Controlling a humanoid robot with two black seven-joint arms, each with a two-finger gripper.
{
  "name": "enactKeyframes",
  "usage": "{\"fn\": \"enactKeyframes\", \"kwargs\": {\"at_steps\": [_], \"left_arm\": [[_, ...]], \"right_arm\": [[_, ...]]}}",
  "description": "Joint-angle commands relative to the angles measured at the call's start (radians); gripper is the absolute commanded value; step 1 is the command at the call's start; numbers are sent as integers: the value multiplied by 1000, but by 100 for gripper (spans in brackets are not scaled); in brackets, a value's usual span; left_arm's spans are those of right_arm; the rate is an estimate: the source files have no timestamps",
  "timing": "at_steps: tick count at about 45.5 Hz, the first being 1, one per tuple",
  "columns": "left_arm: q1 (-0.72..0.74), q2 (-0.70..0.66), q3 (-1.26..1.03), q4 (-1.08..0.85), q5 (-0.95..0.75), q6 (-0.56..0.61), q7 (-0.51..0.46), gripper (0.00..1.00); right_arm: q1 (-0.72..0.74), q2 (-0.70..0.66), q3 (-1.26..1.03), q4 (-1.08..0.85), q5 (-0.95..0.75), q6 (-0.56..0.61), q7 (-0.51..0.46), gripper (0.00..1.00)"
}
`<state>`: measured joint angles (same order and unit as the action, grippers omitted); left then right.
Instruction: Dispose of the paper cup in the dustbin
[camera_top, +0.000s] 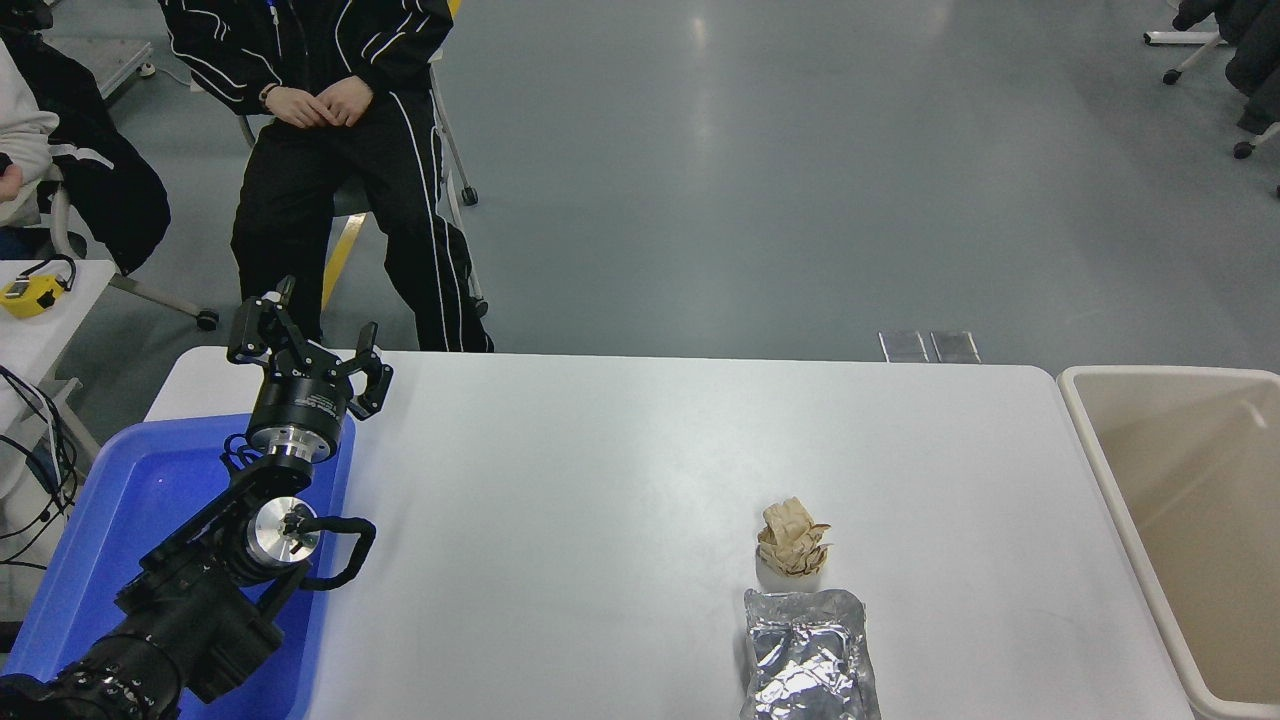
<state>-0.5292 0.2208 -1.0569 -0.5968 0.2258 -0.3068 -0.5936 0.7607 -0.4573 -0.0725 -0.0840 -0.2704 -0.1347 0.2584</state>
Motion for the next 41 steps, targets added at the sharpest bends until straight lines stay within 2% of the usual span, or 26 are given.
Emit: {"fn": "enactKeyframes", "kwargs": {"at_steps": [1, 18, 23, 32, 38, 41], "left_arm": [[0, 0, 0, 0, 0, 0, 0, 100], [0, 0, 0, 0, 0, 0, 0, 100], [0, 0, 0, 0, 0, 0, 0, 100], [0, 0, 0, 0, 0, 0, 0, 100], [0, 0, 0, 0, 0, 0, 0, 100], [0, 0, 0, 0, 0, 0, 0, 100]], "right_arm": [[154, 0, 143, 3, 112, -8, -1, 99], [262, 28, 148, 24, 120, 0, 7, 99], [290, 22, 273, 118, 148, 1, 7, 99], [295, 11, 654, 360, 152, 9, 7, 99], [149, -81, 798, 732, 142, 9, 5, 99], [97, -78, 835, 791, 138, 10, 7, 99]]}}
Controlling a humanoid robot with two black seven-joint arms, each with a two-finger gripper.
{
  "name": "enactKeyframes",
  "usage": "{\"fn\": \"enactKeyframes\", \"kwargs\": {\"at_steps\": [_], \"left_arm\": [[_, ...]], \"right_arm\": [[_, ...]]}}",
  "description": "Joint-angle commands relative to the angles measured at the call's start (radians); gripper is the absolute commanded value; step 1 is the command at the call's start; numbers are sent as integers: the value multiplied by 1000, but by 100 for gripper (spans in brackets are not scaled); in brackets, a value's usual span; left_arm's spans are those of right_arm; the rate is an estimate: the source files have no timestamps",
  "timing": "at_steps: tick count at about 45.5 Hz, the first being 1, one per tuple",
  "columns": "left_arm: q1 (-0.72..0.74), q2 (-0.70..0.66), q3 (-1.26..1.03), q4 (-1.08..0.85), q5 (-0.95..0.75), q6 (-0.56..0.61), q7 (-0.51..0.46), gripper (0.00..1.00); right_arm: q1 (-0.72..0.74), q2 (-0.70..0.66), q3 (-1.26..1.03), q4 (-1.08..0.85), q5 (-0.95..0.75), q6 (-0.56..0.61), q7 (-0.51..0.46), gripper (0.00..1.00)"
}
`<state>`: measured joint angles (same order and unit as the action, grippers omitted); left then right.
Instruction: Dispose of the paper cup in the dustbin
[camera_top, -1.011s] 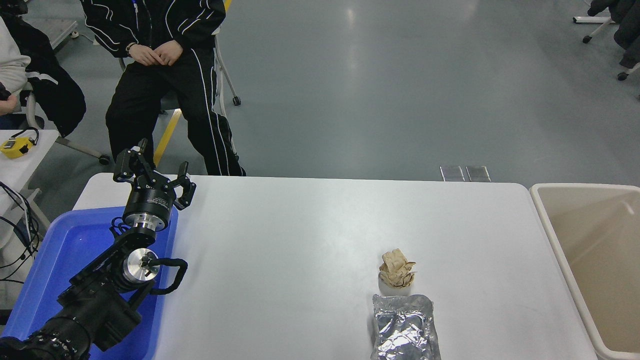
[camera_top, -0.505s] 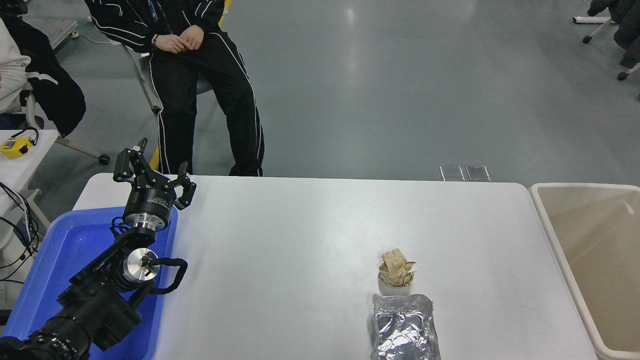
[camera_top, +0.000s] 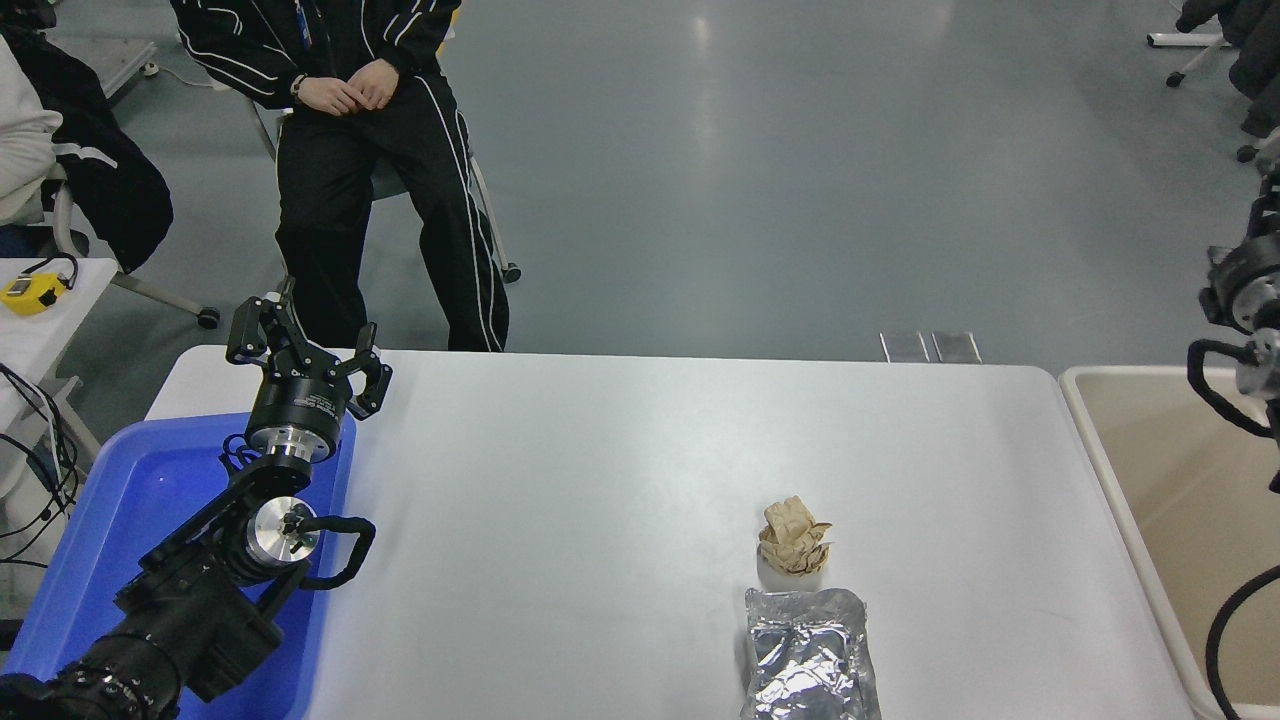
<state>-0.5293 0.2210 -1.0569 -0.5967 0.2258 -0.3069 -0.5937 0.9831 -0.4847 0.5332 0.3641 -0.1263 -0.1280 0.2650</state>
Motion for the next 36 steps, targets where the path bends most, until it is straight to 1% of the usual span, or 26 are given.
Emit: {"fn": "enactKeyframes", "kwargs": {"at_steps": [1, 4, 5, 8, 12, 20, 26, 36], "left_arm": [[0, 0, 0, 0, 0, 0, 0, 100], [0, 0, 0, 0, 0, 0, 0, 100], [0, 0, 0, 0, 0, 0, 0, 100], [0, 0, 0, 0, 0, 0, 0, 100], [0, 0, 0, 0, 0, 0, 0, 100], [0, 0, 0, 0, 0, 0, 0, 100], [0, 0, 0, 0, 0, 0, 0, 100], [0, 0, 0, 0, 0, 0, 0, 100]], "right_arm": [[-133, -49, 231, 343, -6, 5, 0, 99], [-159, -46, 252, 345, -7, 48, 0, 99], [-182, -45, 275, 346, -7, 77, 0, 99], [-242, -26, 349, 367, -7, 116, 0, 99], [-323, -9, 427, 423, -7, 151, 2, 99], [-415, 29, 505, 455, -7, 211, 8, 99], [-492, 63, 556, 509, -9, 241, 11, 99], [-504, 63, 539, 483, -10, 245, 10, 99]]}}
